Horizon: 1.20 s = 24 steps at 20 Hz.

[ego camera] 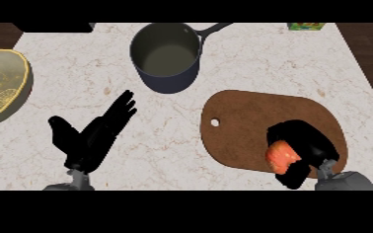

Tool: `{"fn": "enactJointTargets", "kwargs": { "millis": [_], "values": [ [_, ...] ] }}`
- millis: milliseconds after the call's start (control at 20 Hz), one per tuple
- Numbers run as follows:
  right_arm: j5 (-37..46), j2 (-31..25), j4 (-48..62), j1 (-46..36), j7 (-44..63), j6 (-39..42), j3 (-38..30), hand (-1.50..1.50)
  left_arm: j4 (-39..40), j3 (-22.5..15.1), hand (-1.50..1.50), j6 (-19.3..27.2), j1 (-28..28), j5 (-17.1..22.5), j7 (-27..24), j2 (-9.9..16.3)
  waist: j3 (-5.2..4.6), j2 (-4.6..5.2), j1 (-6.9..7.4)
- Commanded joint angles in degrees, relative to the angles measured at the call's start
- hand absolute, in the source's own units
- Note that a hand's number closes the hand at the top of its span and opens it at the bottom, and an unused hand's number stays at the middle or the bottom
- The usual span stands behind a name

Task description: Pick the squash from the cutting board and place it in the pot

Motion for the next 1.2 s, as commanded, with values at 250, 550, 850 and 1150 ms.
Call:
{"fn": "enactJointTargets", "kwargs": {
  "millis": [250, 550, 850, 1150],
  "values": [
    [-0.2, -13.1, 27.6, -23.4, -27.2, 1.6, -5.3, 1.5, -0.1, -1.7, 0.0, -0.2, -1.9, -0.6, 0.2, -1.2, 0.22, 0.89, 2.81],
    [4.4, -11.6, 42.7, -32.8, -35.1, -9.7, -7.5, 1.5, 1.5, 0.4, 0.0, -1.6, -0.2, 0.0, -2.2, 0.2, 0.13, 0.55, 1.46],
    [-1.8, -14.1, 42.4, -39.0, -36.2, -11.3, -16.8, 1.5, 0.2, 0.1, 0.0, -0.5, -0.2, -0.5, -0.5, -0.1, 0.11, 0.17, 0.73],
    [-7.0, -16.8, 40.2, -46.0, -39.9, -5.8, -21.2, 1.5, 2.8, 2.3, 0.0, -2.0, -1.8, 0.8, -1.9, 0.8, 0.04, 0.08, 0.15]
  ]
}}
